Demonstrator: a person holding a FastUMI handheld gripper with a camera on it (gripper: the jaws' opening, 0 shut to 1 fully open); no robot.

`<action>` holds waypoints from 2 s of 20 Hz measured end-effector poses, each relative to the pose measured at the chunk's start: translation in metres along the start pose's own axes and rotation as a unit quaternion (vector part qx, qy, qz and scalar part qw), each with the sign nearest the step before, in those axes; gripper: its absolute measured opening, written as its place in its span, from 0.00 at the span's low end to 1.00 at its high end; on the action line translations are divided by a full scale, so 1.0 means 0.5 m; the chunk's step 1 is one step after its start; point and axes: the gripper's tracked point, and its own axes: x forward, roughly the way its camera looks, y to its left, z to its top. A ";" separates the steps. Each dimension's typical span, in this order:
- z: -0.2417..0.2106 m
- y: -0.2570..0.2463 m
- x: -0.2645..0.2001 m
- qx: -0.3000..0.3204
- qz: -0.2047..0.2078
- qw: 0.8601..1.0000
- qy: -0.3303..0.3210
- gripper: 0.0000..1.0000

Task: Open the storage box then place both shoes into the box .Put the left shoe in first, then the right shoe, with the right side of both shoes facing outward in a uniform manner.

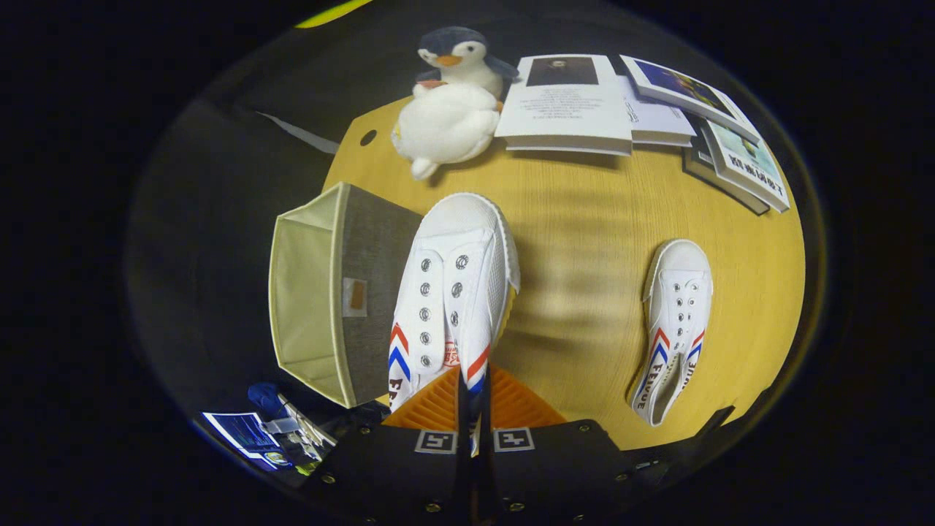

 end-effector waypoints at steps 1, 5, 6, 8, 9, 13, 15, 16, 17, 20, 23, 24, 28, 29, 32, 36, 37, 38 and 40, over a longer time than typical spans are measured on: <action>0.002 -0.001 0.001 -0.007 0.002 1.000 -0.003 0.04; 0.005 0.000 0.005 -0.032 0.016 0.999 -0.015 0.04; 0.008 0.002 0.009 -0.036 0.022 0.999 -0.019 0.04; 0.005 0.009 0.015 -0.043 0.036 0.998 -0.019 0.04; 0.008 0.011 0.019 -0.046 0.044 0.998 -0.021 0.04; 0.027 0.085 0.034 -0.076 0.056 0.995 -0.023 0.04; 0.036 0.118 0.059 -0.084 0.056 0.995 -0.021 0.04; 0.037 0.134 0.074 -0.087 0.056 0.994 -0.016 0.04; 0.038 0.148 0.090 -0.090 0.055 0.994 -0.011 0.04; 0.039 0.182 0.139 -0.099 0.049 0.994 0.004 0.04; 0.038 0.209 0.190 -0.097 0.039 0.994 0.014 0.04; 0.036 0.212 0.207 -0.097 0.036 0.994 0.019 0.04; 0.027 0.221 0.266 -0.103 0.017 0.994 0.036 0.04; 0.023 0.228 0.276 -0.101 0.016 0.994 0.040 0.04; 0.023 0.241 0.302 -0.097 0.017 0.994 0.044 0.04; 0.044 0.257 0.304 -0.139 0.022 0.990 0.010 1.00; 0.057 0.252 0.295 -0.150 0.018 0.989 0.002 0.99; 0.063 0.256 0.265 -0.151 0.020 0.988 -0.002 0.98; 0.061 0.262 0.233 -0.145 0.030 0.989 -0.005 0.98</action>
